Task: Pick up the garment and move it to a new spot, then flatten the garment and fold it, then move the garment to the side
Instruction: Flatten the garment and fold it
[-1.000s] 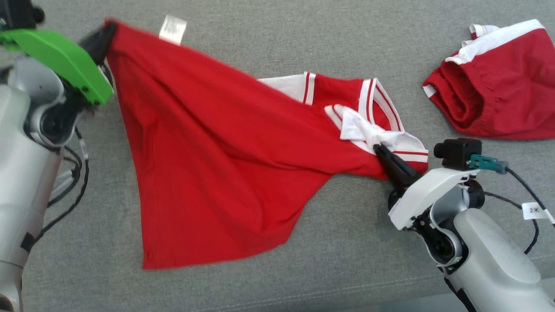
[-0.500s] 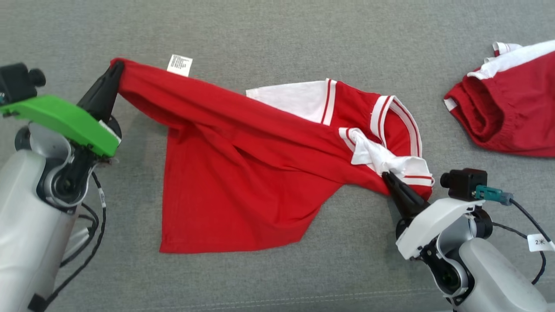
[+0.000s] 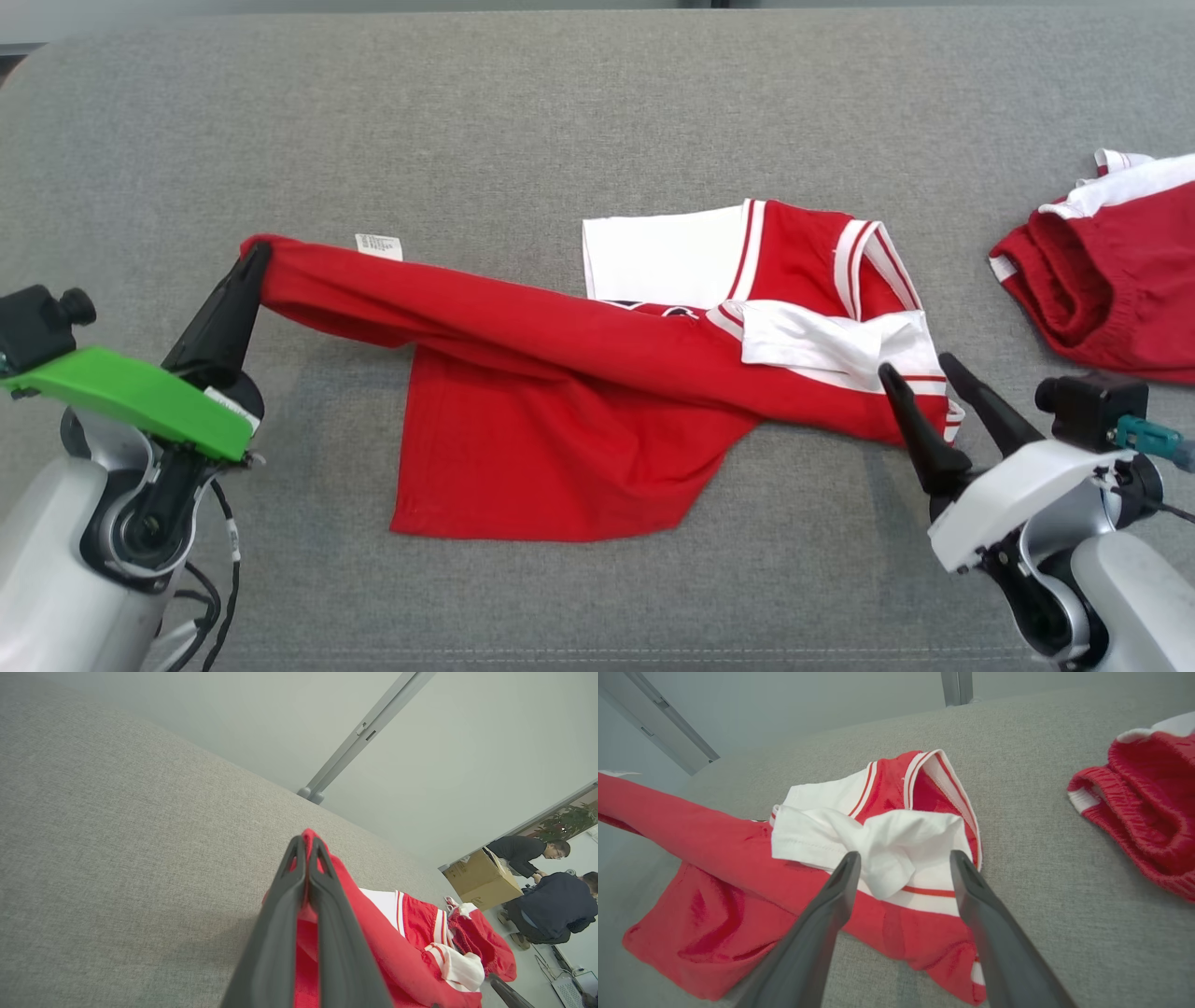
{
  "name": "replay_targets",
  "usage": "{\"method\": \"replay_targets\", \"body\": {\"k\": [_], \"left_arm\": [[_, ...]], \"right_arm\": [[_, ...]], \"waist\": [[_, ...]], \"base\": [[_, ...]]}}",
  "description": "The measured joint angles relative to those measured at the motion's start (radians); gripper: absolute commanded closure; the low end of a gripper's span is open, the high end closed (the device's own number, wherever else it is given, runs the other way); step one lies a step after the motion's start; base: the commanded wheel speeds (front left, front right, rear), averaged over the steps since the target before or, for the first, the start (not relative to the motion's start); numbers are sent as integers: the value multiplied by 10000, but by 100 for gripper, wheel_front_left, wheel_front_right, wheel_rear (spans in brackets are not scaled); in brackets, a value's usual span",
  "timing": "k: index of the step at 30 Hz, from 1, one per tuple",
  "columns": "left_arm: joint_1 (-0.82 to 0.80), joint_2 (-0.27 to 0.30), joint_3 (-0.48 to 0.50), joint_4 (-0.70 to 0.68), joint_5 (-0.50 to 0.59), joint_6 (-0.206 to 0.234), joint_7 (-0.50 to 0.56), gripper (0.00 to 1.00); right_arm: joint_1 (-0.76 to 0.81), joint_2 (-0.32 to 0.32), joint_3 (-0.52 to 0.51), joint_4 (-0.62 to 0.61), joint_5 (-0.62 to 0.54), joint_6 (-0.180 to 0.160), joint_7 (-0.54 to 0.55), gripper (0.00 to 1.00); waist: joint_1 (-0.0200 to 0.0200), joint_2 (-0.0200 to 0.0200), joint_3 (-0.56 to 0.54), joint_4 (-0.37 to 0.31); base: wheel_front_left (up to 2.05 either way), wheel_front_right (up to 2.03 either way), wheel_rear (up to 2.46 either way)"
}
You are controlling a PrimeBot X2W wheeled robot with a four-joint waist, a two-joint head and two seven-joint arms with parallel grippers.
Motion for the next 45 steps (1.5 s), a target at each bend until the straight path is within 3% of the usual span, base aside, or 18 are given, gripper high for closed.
{"method": "replay_targets", "body": {"k": [13, 20, 27, 34, 40, 41, 42, 43, 44, 45], "left_arm": [[1193, 485, 140, -1762, -73, 383, -180, 100], [1515, 558, 136, -2627, -75, 694, -178, 100], [1817, 780, 188, -3202, -75, 918, -205, 100], [1947, 828, 270, -3628, -75, 1137, -207, 100], [2151, 932, 364, -3996, -75, 1344, -207, 100], [2159, 963, 372, -4071, -75, 1394, -207, 100], [2161, 999, 380, -4148, -75, 1407, -207, 100], [2162, 1022, 391, -4201, -75, 1411, -207, 100], [2166, 1047, 405, -4259, -75, 1488, -205, 100], [2171, 1049, 410, -4288, -75, 1496, -205, 100]], "right_arm": [[582, -171, 339, -769, -48, -67, 658, 0], [170, -752, 380, -706, -786, -86, 865, 0], [-274, -746, 623, -403, -943, -79, 1091, 25], [-307, -635, 769, -29, -941, -69, 1269, 31], [-698, -408, 894, 261, -955, -65, 1273, 30], [-758, -401, 899, 282, -955, -65, 1273, 36], [-818, -385, 918, 311, -955, -59, 1277, 60], [-883, -355, 941, 339, -953, -50, 1331, 71], [-968, -274, 978, 407, -951, 29, 1361, 100], [-1009, -245, 1014, 428, -951, 102, 1377, 100]], "waist": [[0, 0, -37, 104], [0, 0, 129, 152], [0, 0, 259, 261], [0, 0, 319, 335], [0, 0, 379, 367], [0, 0, 391, 370], [0, 0, 403, 372], [0, 0, 415, 374], [0, 0, 436, 371], [0, 0, 445, 367]], "base": [[0, 0, 0], [0, 0, 0], [0, 0, 0], [0, 0, 0], [0, 0, 0], [0, 0, 0], [0, 0, 0], [0, 0, 0], [0, 0, 0], [0, 0, 0]]}}
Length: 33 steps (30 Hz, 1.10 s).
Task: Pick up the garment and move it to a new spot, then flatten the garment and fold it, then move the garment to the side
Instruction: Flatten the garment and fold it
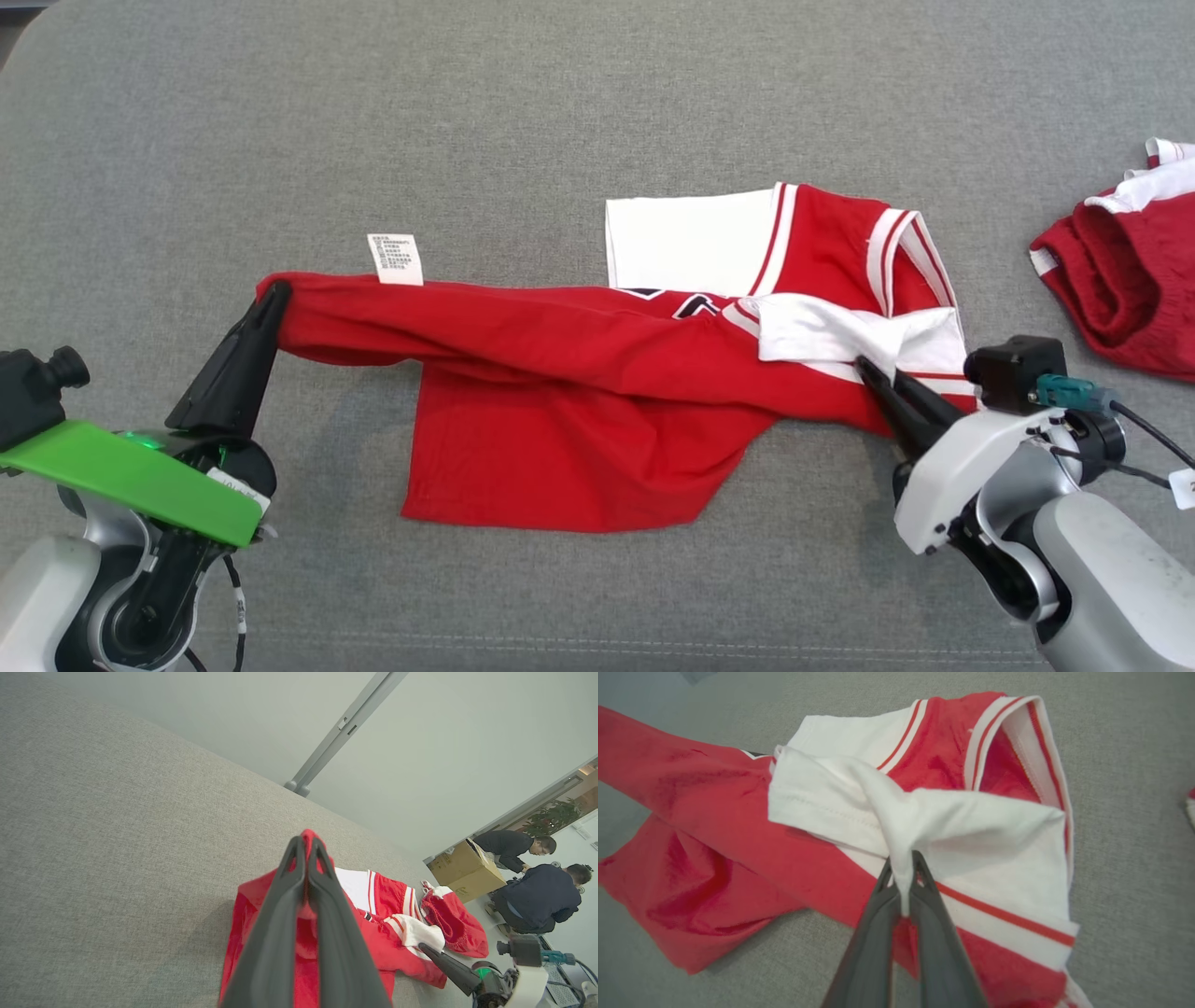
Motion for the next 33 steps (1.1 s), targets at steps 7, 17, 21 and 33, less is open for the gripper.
{"method": "replay_targets", "body": {"k": [7, 17, 21, 33], "left_arm": [[-66, 694, 144, -245, 272, 4, 226, 100], [-1826, 1944, 1028, -2169, 579, -203, 926, 100], [-1834, 2372, 1394, -3363, 132, -320, 1175, 100], [-1531, 3578, 2600, -5415, -1918, 253, 2408, 100]], "right_arm": [[-389, 851, -669, -698, 2429, 1074, 75, 100], [-1996, -186, -3076, -3904, 5795, 1549, 775, 100], [-1882, -408, -3693, -5776, 6763, 1590, 780, 100], [-1006, -1300, -5599, -8151, 9170, 15, 2046, 100]], "waist": [[0, 0, -165, -123], [0, 0, -1065, -462], [0, 0, -1524, -624], [-1, 0, -1902, -1467]], "base": [[0, 0, 0], [0, 0, 0], [0, 0, 0], [0, 0, 0]]}}
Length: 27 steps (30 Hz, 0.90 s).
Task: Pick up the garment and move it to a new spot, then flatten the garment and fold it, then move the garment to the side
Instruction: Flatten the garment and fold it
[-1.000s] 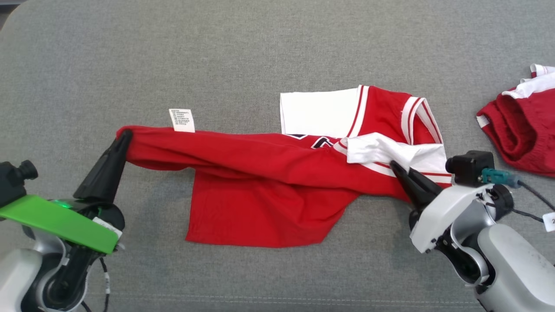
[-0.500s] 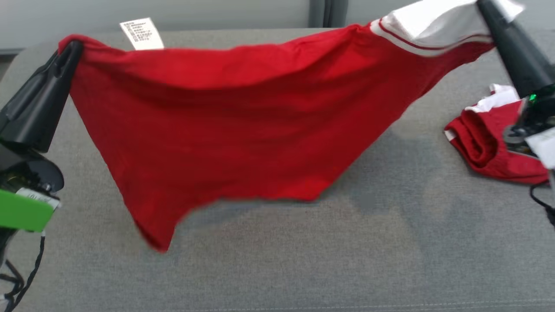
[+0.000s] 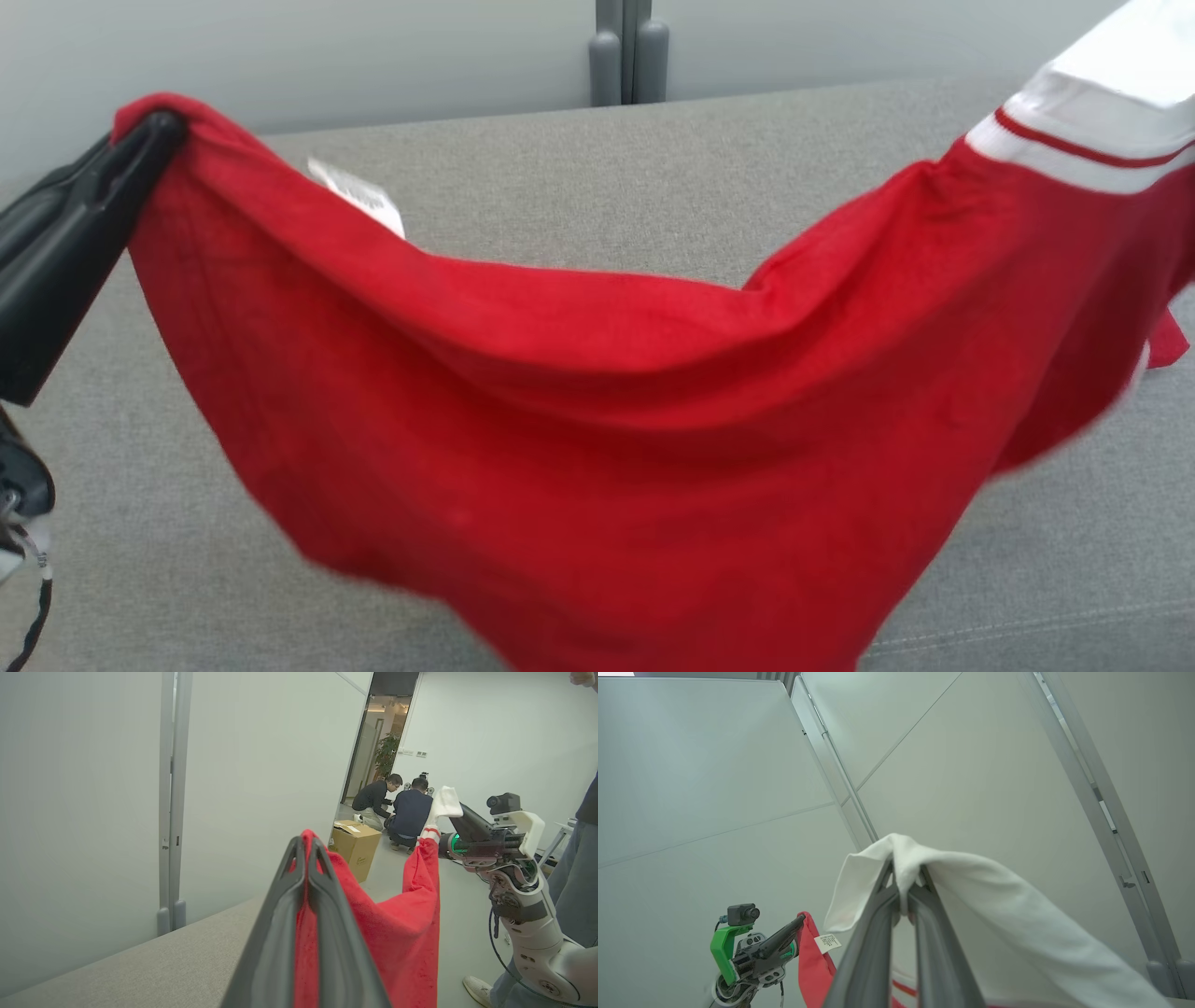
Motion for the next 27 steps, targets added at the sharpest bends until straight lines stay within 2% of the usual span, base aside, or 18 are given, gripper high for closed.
{"method": "replay_targets", "body": {"k": [2, 5, 7, 9, 12, 13, 14, 15, 17, 18, 20, 23, 25, 27], "left_arm": [[-3, 125, -71, 370, -245, 111, 366, 100], [-45, 451, -746, 1452, -616, 119, 1135, 100], [-281, 428, -1390, 2372, -706, 117, 1593, 100], [-651, 184, -1881, 3471, -554, 169, 1802, 100], [-1772, -109, -2405, 5118, 1106, 278, 1741, 100], [-2262, 151, -2809, 5208, 2104, 249, 1967, 100], [-2798, 138, -2823, 5196, 3237, 205, 1647, 100], [-3578, -522, -2253, 5239, 3561, 230, 744, 100], [-5643, -2184, -1482, 5053, 3614, 261, -577, 100], [-6387, -2508, -1563, 4847, 3791, 261, -652, 100], [-6912, -2522, -1921, 4686, 4393, 75, -754, 100], [-6493, -2203, -2980, 4934, 5225, -686, -750, 100], [-5720, -2380, -3614, 5239, 5334, -1055, -913, 100], [-4713, -2545, -3986, 5718, 5588, -1212, -1294, 100]], "right_arm": [[30, -117, 77, 443, 466, -376, 407, 100], [-176, -102, 491, 1616, 732, -874, 794, 100], [-682, 2, 1151, 2470, 646, -903, 1003, 100], [-1469, 286, 1831, 3409, 2, -911, 1034, 100], [-3237, 825, 2104, 5218, -1801, -1001, 405, 100], [-3998, 993, 2033, 5808, -2754, -999, -88, 100], [-4790, 1346, 1636, 6320, -3590, -993, -809, 100], [-5573, 1996, 1127, 6650, -3808, -959, -1390, 100], [-6945, 3787, 198, 6740, -3135, -894, -2479, 100], [-7403, 4238, 217, 6633, -2882, -897, -2629, 100], [-8003, 4280, 717, 6144, -3273, -897, -2890, 100], [-8333, 3870, 1787, 5494, -3689, -894, -2784, 100], [-7751, 3879, 2431, 5407, -3661, -894, -2454, 100], [-6272, 4013, 2815, 5465, -3333, -892, -2224, 100]], "waist": [[0, 0, 152, -61], [0, 0, 453, -95], [0, 0, 693, -76], [0, 0, 951, -32], [0, 0, 1339, 52], [1, 0, 1473, 83], [0, 0, 1603, 112], [0, 0, 1731, 136], [0, 0, 2003, 171], [1, 0, 2137, 190], [0, 0, 2404, 217], [1, 0, 2812, 220], [0, 0, 3084, 195], [1, 0, 3356, 161]], "base": [[0, 0, 0], [0, 0, 0], [0, 0, 0], [0, 0, 0], [0, 0, 0], [0, 0, 0], [0, 0, 0], [0, 0, 0], [0, 0, 0], [0, 0, 0], [0, 0, 0], [0, 0, 0], [0, 0, 0], [0, 0, 0]]}}
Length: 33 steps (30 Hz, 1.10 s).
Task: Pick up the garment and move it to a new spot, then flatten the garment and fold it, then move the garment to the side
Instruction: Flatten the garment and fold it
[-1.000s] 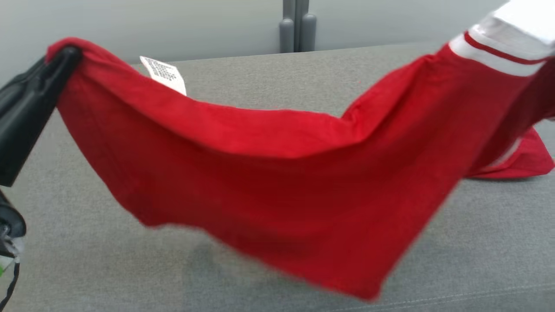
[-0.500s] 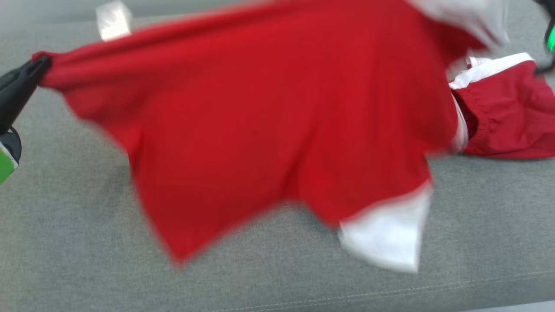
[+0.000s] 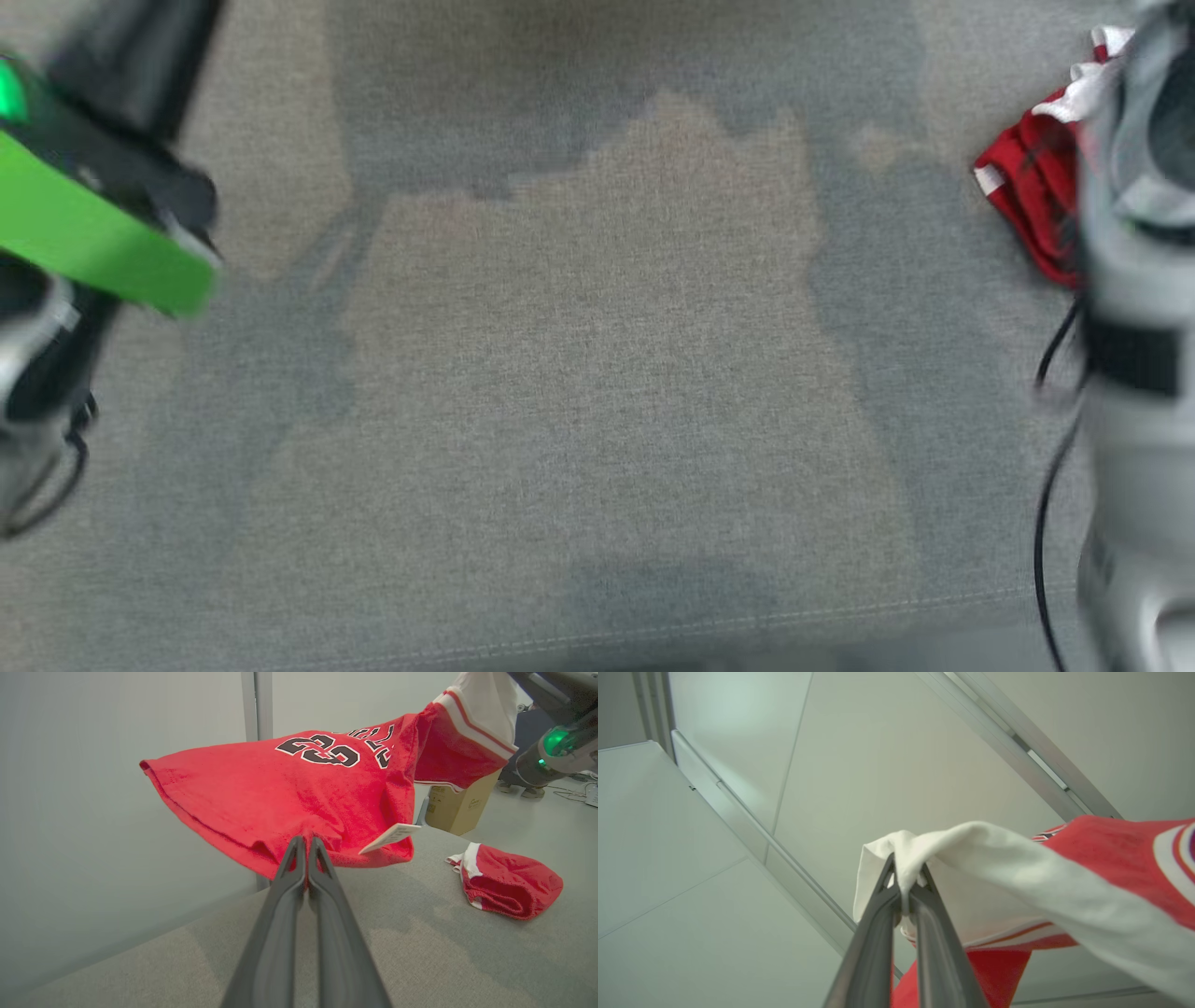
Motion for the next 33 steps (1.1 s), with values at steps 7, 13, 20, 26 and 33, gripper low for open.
{"method": "replay_targets", "body": {"k": [7, 13, 20, 26, 33], "left_arm": [[3092, -577, 25, 2968, 535, 194, -2205, 100], [4040, -1114, 414, 4652, -96, 228, -2861, 100], [4032, -1429, 468, 5158, -148, -232, -2742, 100], [4086, -1572, -10, 5440, 424, -481, -2727, 100], [5413, -1649, 151, 5574, 640, -546, -2698, 100]], "right_arm": [[6002, 215, 895, 1488, 443, 142, -31, 100], [6642, 268, 1028, 1860, 642, 934, -445, 100], [6675, -307, 1423, 1730, 499, 1526, -253, 100], [7238, -1948, 2295, 1189, -846, 1649, 598, 100], [8460, -2516, 2803, 947, -1425, 1379, 1057, 100]], "waist": [[0, 0, 626, -159], [0, 0, 330, -270], [0, 0, -216, -277], [0, 0, -794, -202], [0, 0, -1502, -257]], "base": [[0, 0, 0], [0, 0, 0], [0, 0, 0], [0, 0, 0], [0, 0, 0]]}}
